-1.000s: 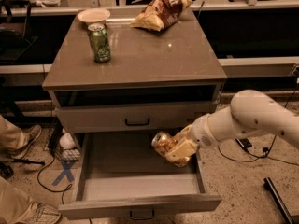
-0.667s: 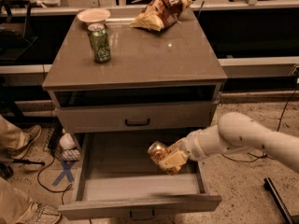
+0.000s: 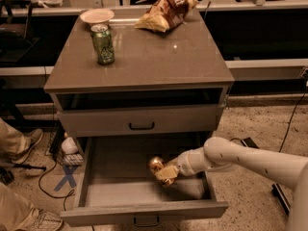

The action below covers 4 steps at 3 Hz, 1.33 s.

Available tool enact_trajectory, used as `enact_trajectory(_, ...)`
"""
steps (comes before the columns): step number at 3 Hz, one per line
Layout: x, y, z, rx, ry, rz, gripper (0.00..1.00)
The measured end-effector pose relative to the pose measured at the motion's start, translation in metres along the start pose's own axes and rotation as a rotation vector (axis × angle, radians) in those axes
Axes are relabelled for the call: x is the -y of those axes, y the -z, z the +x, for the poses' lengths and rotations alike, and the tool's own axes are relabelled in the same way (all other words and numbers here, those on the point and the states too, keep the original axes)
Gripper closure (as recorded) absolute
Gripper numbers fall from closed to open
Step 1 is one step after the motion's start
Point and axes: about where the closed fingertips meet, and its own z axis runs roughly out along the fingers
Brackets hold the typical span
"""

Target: Place orange can into middle drawer

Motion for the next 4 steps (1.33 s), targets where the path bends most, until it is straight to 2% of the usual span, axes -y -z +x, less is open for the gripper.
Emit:
enact_trajectory(2,0.013,-0.035,0.001,-0.089,-0.019,-0.021,0.04)
enact_trajectory(3,0.018,-0.015,0.005,-0.118,-0.036,0.017,0.0)
enact_trajectory(4,0.012,0.032,0.001,-0.092,-0.035,0.079,0.0)
